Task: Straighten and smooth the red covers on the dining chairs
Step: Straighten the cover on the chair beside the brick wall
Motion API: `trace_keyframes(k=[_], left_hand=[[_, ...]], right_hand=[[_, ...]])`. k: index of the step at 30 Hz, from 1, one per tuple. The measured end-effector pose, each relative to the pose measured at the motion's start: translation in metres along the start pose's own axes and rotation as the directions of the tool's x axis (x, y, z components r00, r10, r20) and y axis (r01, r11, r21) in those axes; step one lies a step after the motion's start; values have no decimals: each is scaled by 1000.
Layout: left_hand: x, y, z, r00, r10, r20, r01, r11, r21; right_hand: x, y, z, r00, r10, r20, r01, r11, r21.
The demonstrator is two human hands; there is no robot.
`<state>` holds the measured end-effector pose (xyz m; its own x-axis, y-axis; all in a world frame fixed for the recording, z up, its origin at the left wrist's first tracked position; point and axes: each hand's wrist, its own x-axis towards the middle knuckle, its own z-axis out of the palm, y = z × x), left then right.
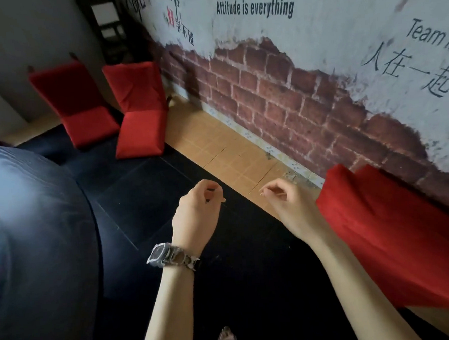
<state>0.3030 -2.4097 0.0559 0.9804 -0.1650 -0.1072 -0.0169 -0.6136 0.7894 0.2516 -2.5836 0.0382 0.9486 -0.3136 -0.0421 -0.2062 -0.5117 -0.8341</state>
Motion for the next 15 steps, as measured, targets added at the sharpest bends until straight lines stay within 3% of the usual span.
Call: trace_keyframes(k=[7,15], left_hand=[[44,-36,-60,997,-38,-62,36,999,-29],[91,-54,-77,993,-95,-73,89,993,-82]], right_hand=[[37,-38,60,999,-36,23,36,999,22],[88,-49,90,992,5,127,-11,999,45]])
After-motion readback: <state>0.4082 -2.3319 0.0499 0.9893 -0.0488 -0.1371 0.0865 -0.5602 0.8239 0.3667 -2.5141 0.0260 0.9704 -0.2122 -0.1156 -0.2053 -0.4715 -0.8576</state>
